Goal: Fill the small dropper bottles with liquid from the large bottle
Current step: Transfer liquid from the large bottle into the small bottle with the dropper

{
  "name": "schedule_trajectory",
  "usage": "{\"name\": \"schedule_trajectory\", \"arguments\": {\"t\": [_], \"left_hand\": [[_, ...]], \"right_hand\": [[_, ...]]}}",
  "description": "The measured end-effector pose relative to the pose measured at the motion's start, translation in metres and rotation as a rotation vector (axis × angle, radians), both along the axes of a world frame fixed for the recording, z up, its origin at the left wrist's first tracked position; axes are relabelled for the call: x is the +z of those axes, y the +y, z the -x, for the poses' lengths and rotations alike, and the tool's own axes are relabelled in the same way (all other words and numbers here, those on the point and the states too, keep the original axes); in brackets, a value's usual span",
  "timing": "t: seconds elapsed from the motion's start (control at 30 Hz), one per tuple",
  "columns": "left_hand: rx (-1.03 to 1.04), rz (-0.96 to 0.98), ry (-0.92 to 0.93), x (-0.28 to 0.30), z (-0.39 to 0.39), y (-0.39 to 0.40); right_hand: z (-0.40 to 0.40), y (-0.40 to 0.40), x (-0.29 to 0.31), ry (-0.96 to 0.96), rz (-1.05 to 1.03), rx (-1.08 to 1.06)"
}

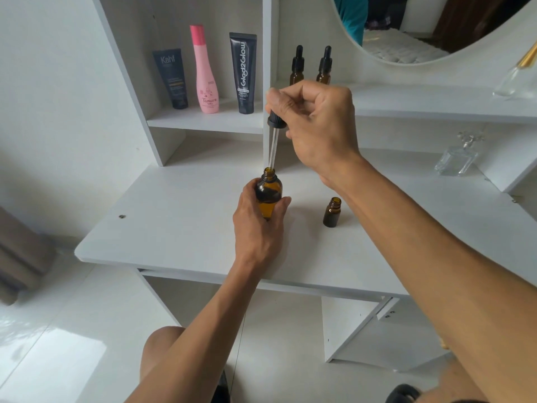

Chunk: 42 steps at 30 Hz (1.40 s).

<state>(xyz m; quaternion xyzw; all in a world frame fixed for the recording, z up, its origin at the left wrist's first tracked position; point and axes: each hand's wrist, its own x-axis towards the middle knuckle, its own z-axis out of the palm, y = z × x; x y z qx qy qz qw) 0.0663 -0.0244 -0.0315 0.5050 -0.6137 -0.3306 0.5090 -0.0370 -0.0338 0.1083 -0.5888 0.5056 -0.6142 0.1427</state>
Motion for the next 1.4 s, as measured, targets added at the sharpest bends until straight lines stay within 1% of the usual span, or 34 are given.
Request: {"name": "schedule_trajectory", "arguments": {"t": [0.13,0.57,1.4], "left_hand": [[-0.001,0.004,0.000,0.000,0.001,0.000],[0.001,0.002,0.021,-0.001,0.001,0.000],[0.004,-0.007,0.020,0.007,0.001,0.004]], "right_hand": [[-0.001,-0.006,-0.009,0.030,0.000,-0.017],[-0.004,-0.001,-0.038,0.071,-0.113,-0.030],[-0.004,0.002,-0.049,0.054,-0.149,-0.003]]}}
